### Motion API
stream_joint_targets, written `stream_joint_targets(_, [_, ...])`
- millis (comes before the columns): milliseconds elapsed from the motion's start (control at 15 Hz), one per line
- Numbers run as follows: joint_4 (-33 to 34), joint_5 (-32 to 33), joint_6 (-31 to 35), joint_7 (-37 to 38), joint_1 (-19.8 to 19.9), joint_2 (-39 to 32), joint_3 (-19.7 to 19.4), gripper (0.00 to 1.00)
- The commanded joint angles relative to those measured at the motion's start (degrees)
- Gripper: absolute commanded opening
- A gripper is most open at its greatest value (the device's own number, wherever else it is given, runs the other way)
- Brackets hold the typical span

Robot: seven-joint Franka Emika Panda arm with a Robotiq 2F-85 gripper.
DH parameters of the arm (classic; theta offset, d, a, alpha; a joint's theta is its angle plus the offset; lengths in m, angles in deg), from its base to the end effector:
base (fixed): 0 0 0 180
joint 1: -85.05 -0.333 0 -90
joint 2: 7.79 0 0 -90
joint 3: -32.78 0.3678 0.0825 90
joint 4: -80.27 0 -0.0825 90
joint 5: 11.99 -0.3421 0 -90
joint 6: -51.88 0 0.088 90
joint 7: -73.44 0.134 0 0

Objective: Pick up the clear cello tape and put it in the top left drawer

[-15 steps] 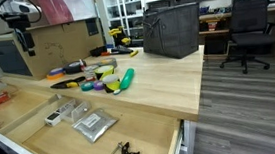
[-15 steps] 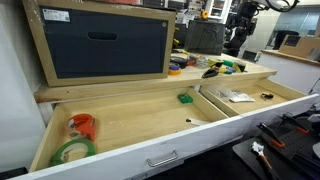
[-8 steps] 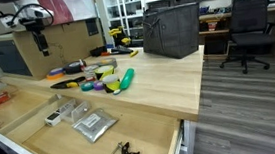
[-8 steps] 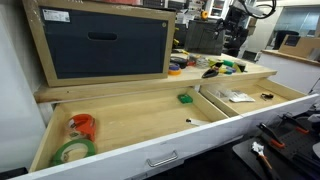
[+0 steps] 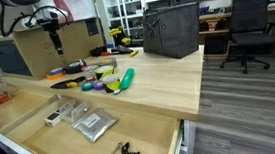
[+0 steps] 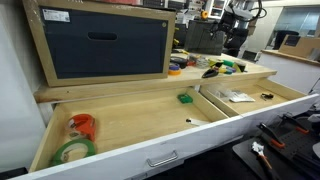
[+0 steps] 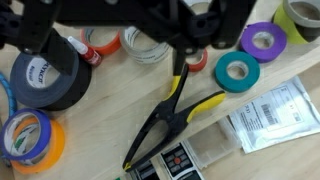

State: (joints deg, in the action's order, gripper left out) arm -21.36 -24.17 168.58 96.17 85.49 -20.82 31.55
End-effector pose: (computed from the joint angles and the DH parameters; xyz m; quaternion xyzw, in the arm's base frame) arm 0.6023 0.0004 0.4758 -0.9623 0.2548 -0.0005 0.0949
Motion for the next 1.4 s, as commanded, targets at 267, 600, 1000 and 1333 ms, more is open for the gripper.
stream_joint_targets(267, [9.2,-1.9,-1.0,5.3,0.6,-7.2,-1.3,1.0])
stream_joint_targets(600, [15.4,-0.4,-1.1,11.7,-0.2,-13.4,-2.6,1.0])
stream_joint_targets(1000, [22.1,0.2,-1.9,17.0,-0.2,-19.9,-3.1,1.0])
stream_joint_targets(1333, [27.0,2.7,-4.1,21.3,-0.8,-24.0,-4.2,1.0])
